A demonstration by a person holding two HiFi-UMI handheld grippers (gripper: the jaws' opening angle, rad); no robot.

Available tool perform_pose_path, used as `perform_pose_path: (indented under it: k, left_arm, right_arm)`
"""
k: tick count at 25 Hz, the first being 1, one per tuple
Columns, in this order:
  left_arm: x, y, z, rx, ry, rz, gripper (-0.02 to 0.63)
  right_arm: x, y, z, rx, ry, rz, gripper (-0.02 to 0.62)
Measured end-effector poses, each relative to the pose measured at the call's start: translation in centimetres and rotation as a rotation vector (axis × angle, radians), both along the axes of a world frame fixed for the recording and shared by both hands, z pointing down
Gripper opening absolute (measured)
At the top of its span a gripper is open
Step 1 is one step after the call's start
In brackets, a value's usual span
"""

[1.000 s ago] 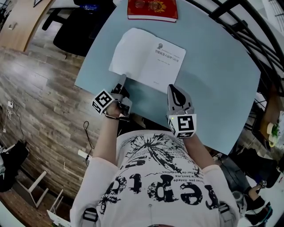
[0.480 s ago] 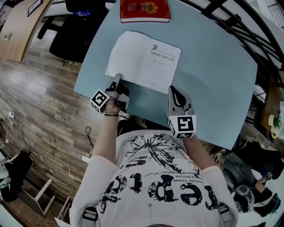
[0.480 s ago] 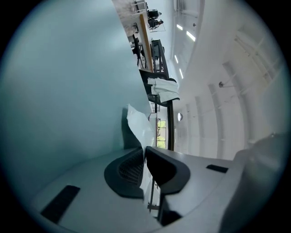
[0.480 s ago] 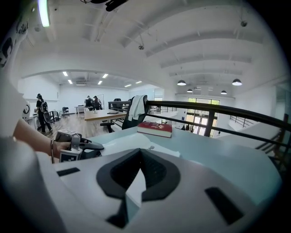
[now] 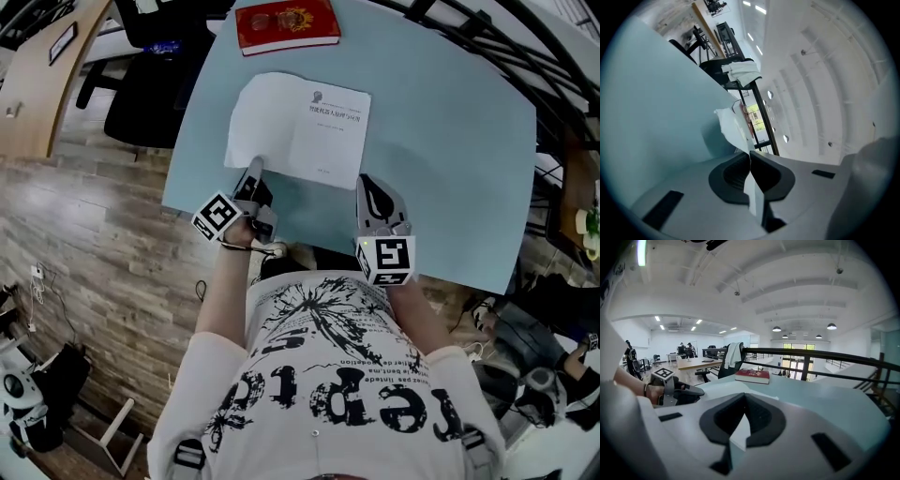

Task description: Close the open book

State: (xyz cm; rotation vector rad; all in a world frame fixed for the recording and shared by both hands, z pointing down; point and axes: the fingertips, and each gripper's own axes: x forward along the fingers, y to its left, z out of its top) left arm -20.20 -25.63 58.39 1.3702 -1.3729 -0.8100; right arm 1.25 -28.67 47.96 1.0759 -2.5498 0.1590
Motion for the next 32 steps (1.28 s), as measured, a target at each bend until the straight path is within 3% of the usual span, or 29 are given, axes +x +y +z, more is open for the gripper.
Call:
perform_pose_path:
  k: [5,11,20,27,32]
  left_arm:
    - [1.7,-0.4,-1.1,-0.011,-0.137,0.122,0.021]
    - [4.2,-1.0,-2.4,-0.019,-0.442,0.306,0.021]
    - [8.9,-2.1,-1.9,-0.028,-0.694,0.525,0.021]
    - [12.6,-2.8,0.4,-0.052,-0.938,0.718,0.021]
    - [14.5,-3.0,3.0,-0.120,-1.088,0.832,0.023]
  right_arm:
    - [0.3,1.0,-0.6,0.014,-0.020,0.045,0.011]
    - [1.7,2.0,-1.1,0.026,-0.034,0.100,0.011]
    - [4.2,2.1,-1.5,0.043,-0.042,0.185,0.011]
    - [5.9,2.2,-1.7,0.057,-0.038,0.218,0.011]
    - [7.5,2.0,-1.8,0.058,-0.040,0.255,0.011]
